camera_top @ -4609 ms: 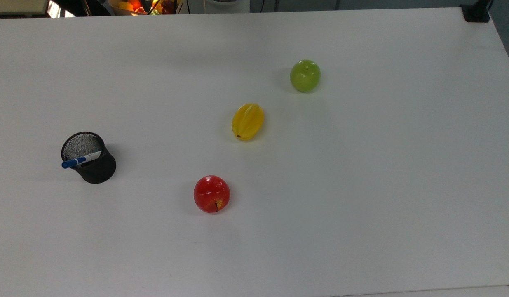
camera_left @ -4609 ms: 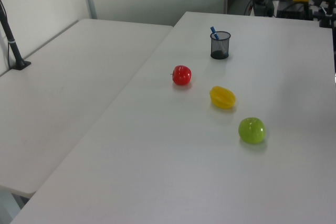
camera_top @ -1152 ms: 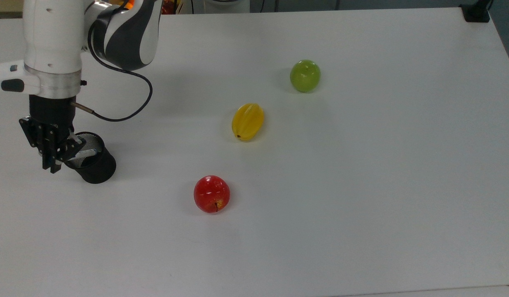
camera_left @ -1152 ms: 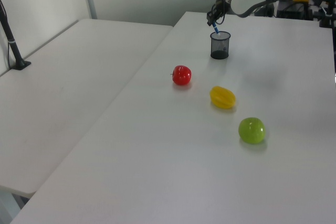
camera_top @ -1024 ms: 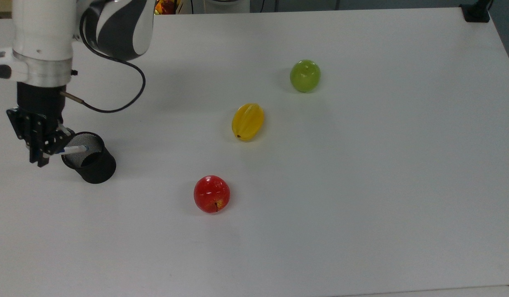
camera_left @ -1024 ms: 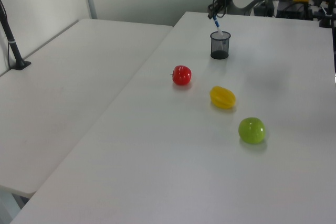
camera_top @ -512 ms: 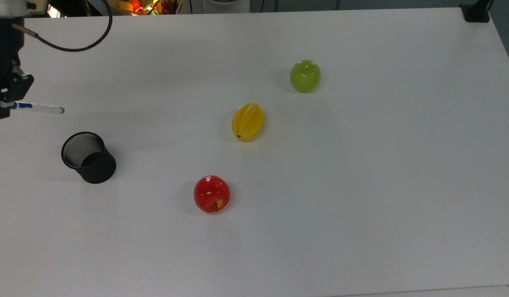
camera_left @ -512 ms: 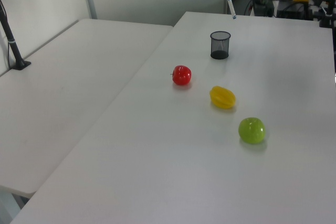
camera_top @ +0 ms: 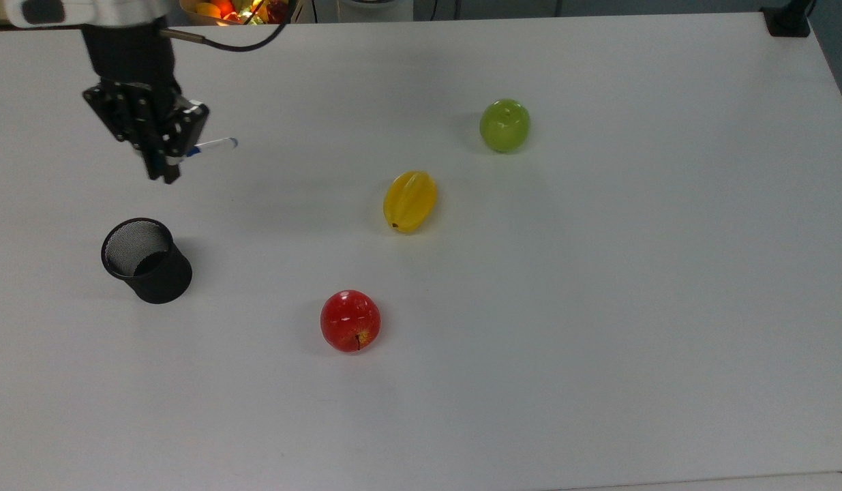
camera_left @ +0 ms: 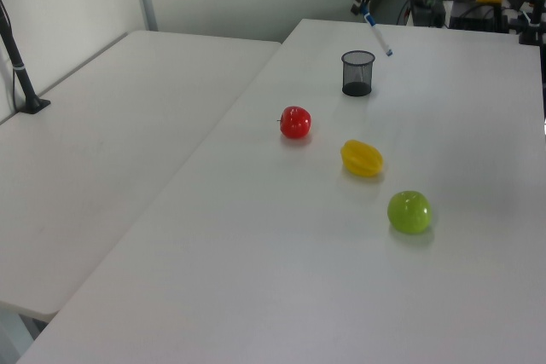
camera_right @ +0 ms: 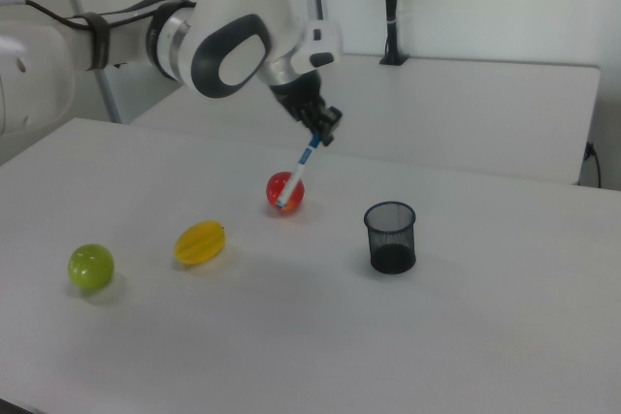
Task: Take marker pen
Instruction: 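Carry the held marker toward the yellow star fruit, then lower the marker onto the table beside the star fruit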
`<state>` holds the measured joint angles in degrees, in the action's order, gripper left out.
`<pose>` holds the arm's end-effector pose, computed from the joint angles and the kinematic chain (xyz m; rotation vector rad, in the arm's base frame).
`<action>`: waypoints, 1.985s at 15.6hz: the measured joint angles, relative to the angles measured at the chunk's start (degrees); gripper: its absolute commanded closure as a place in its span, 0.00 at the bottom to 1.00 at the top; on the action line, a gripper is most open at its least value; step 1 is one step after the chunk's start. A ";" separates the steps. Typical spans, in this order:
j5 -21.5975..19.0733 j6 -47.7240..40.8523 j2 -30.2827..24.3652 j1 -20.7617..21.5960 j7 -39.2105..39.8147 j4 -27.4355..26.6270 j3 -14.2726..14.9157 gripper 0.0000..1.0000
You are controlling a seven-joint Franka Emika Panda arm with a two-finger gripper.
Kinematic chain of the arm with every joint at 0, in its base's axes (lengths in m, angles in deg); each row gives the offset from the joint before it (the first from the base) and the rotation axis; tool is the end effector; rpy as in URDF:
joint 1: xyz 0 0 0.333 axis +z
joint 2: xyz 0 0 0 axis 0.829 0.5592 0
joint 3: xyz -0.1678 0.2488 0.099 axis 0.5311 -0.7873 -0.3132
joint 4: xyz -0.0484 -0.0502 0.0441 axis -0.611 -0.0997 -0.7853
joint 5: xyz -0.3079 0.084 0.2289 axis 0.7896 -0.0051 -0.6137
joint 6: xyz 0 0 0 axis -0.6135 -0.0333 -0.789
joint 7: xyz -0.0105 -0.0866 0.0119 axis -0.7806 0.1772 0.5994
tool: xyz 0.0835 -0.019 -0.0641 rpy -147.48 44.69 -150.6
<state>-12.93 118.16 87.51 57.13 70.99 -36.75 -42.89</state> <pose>0.6701 -0.1160 0.5396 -3.0036 0.3910 -0.6534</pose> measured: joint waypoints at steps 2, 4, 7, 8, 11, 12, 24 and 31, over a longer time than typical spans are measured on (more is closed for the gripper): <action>-0.02 -3.86 -0.47 2.77 0.46 -1.42 -0.11 1.00; -0.04 -6.01 -0.49 5.69 1.31 -3.46 -0.21 1.00; -0.04 -7.12 -0.39 9.59 2.00 -6.90 -0.29 1.00; -0.04 -8.02 -0.33 10.59 2.27 -7.67 -0.33 1.00; -0.04 -13.81 -0.17 12.77 4.94 -8.71 -0.59 1.00; -0.04 -15.26 -0.11 13.07 5.78 -8.92 -0.95 1.00; 0.49 -18.13 3.24 13.38 9.39 -12.06 -5.23 1.00; 0.49 -19.43 2.51 13.13 9.48 -11.85 -5.28 1.00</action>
<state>-12.43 98.72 90.01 70.26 80.47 -48.60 -48.17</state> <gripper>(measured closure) 0.833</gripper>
